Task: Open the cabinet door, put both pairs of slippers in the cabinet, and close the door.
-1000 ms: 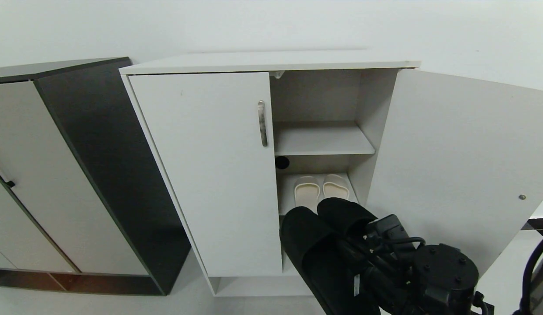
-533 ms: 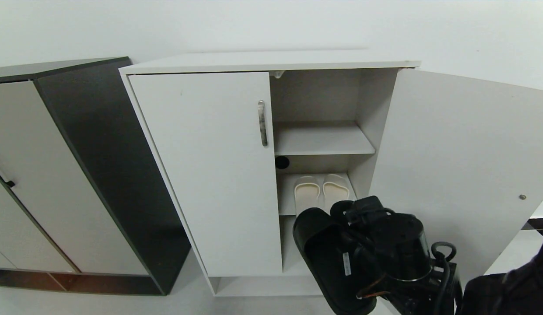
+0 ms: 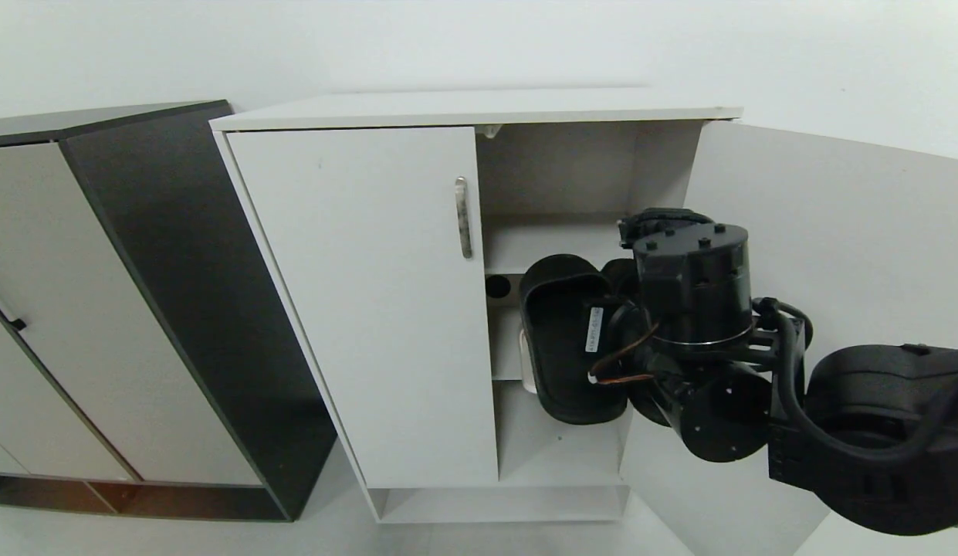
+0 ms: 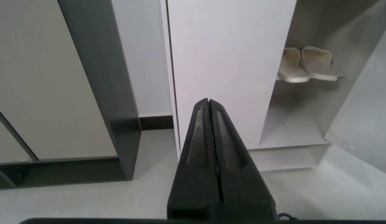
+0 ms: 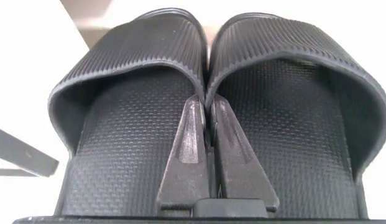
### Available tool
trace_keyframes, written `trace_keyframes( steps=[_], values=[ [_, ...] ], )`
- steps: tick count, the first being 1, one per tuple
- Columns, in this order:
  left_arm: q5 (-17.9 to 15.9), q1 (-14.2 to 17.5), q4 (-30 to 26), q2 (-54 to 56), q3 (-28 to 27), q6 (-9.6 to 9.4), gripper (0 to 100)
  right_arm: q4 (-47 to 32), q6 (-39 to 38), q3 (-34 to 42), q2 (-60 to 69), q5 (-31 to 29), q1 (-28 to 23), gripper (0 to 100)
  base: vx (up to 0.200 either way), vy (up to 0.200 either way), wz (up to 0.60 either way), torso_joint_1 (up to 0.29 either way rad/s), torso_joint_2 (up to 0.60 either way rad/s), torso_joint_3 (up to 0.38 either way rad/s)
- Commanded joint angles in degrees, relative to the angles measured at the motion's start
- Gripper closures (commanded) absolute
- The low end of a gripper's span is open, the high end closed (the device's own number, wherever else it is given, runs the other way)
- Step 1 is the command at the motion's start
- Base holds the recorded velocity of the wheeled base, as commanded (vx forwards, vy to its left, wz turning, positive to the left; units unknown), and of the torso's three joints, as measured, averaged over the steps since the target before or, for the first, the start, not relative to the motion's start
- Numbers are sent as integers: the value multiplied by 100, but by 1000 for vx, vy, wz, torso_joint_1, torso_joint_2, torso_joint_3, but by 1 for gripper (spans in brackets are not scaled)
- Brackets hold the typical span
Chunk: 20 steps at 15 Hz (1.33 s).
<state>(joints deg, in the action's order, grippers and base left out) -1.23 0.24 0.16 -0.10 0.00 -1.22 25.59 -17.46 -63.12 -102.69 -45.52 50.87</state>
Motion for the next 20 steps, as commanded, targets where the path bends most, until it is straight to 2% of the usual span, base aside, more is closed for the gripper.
trace_keyframes(
  steps=[1,7,19,20],
  values=[
    [0,2,2,1,0,-1,100,-36,14,-227,-67,-10,-7,100,0,0,0,0,0,0],
    [0,2,2,1,0,-1,100,-177,23,-280,-75,8,-25,100,0,0,0,0,0,0],
    [0,2,2,1,0,-1,100,-168,32,-227,-119,131,-33,100,200,0,0,3,1,4],
    [9,2,2,1,0,-1,100,-168,32,-253,-119,140,-33,100,0,0,0,0,0,0]
  ],
)
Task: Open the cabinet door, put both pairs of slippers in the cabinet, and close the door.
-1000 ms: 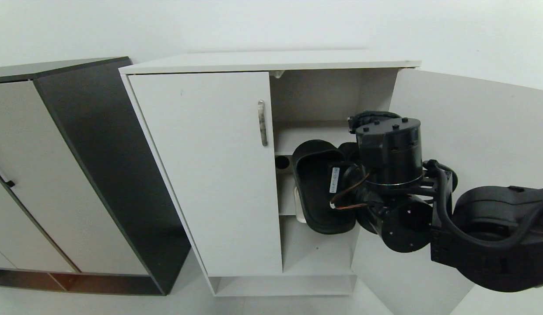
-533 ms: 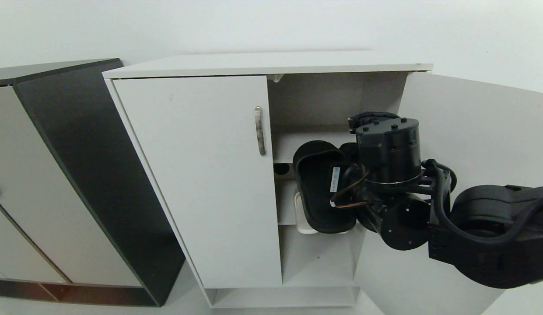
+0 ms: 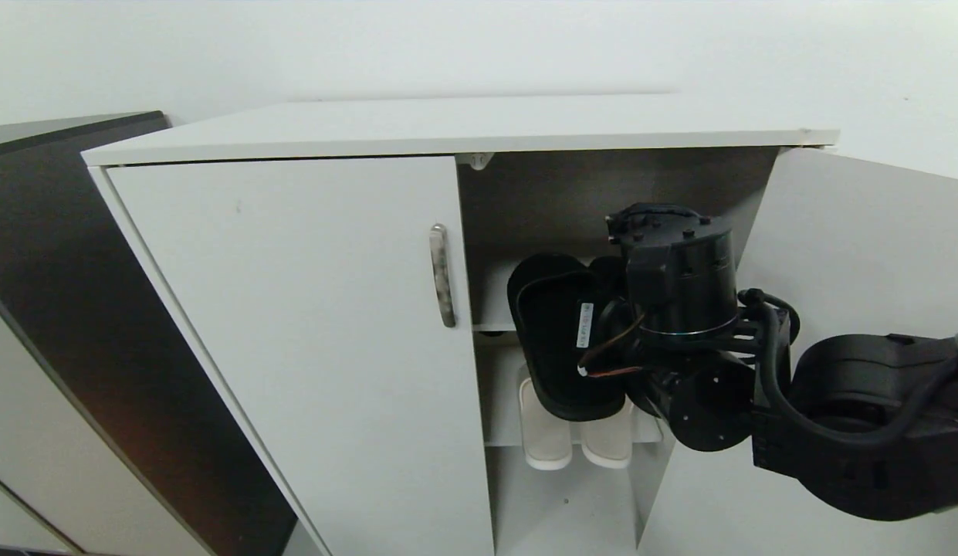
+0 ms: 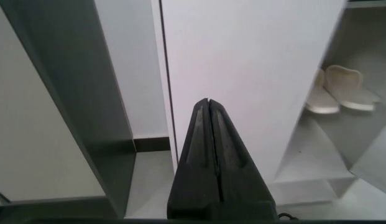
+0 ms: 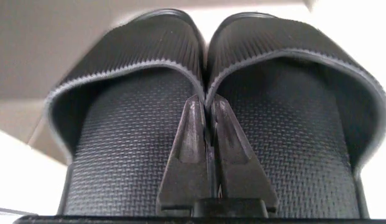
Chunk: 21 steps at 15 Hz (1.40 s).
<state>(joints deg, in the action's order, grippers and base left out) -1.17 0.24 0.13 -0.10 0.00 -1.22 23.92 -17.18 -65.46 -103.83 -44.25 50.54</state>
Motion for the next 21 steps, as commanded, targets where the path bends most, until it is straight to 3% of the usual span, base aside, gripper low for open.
trace_keyframes(
  steps=[1,5,21],
  values=[
    [-6,2,4,1,0,-1,100,-1,4,-19,-6,13,-1,100,0,0,0,0,0,0],
    [3,2,4,1,0,-1,100,-28,13,-265,-182,13,-1,100,0,0,0,0,0,0],
    [3,2,4,1,0,8,100,-924,65,-2287,-1175,540,-827,100,0,0,0,0,0,0]
  ],
)
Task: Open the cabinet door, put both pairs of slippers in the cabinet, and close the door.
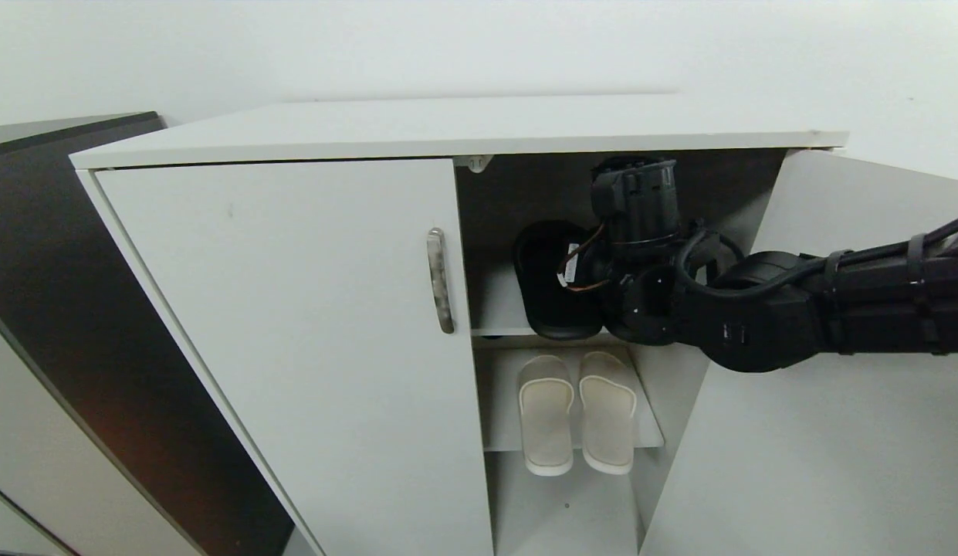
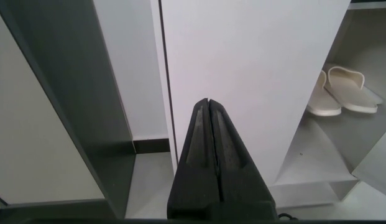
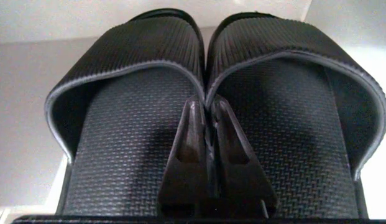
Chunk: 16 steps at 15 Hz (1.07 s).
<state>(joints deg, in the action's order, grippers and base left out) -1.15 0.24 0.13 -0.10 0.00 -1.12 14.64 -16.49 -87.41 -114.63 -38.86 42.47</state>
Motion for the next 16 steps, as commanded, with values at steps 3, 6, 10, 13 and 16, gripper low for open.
trace_keyframes(
  steps=[3,6,10,13,16],
  values=[
    [0,2,4,1,0,7,100,-84,-3,-295,-253,2,-55,100,0,0,0,0,0,0],
    [0,2,4,1,0,7,100,-75,-3,-321,-350,46,-81,100,0,0,0,0,0,0],
    [0,2,4,1,0,7,100,-67,-3,-330,-438,107,-143,100,0,0,0,0,0,0],
    [0,2,4,1,0,7,100,-67,-3,-356,-499,98,-169,100,0,0,0,0,0,0],
    [0,2,4,1,0,7,100,-31,-12,-365,-569,89,-187,100,0,0,0,0,0,0]
  ],
)
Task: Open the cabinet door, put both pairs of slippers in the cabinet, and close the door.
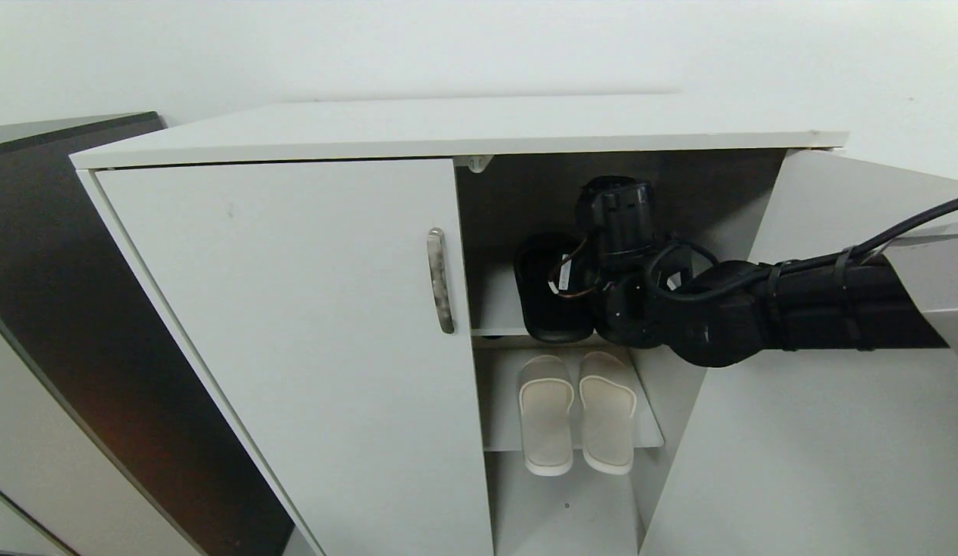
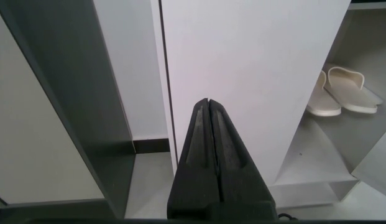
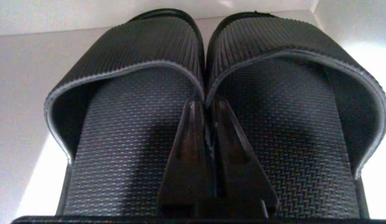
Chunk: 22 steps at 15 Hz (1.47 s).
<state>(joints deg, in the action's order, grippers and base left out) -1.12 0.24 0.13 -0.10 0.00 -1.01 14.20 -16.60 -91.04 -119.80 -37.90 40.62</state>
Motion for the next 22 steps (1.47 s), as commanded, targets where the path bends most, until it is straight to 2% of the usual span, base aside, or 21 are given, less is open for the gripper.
trace_keyframes(
  steps=[1,9,10,13,17,22],
  values=[
    [7,2,4,1,0,5,100,12,-10,7,-53,-7,-1,100,0,0,0,0,0,0],
    [7,2,4,1,0,5,100,12,-10,25,-70,-7,-19,100,0,0,0,0,0,0],
    [7,2,4,1,0,5,100,4,-10,34,-61,-7,-19,0,0,0,0,0,0,0],
    [7,2,4,1,0,-4,100,4,-10,69,-17,-42,-10,0,0,0,0,0,0,0],
    [-2,2,4,1,0,-4,100,-5,-1,499,475,-174,218,0,0,0,0,0,0,0],
    [7,2,4,1,0,-4,100,39,-45,2090,1644,-367,1018,0,0,0,0,0,0,0]
  ],
)
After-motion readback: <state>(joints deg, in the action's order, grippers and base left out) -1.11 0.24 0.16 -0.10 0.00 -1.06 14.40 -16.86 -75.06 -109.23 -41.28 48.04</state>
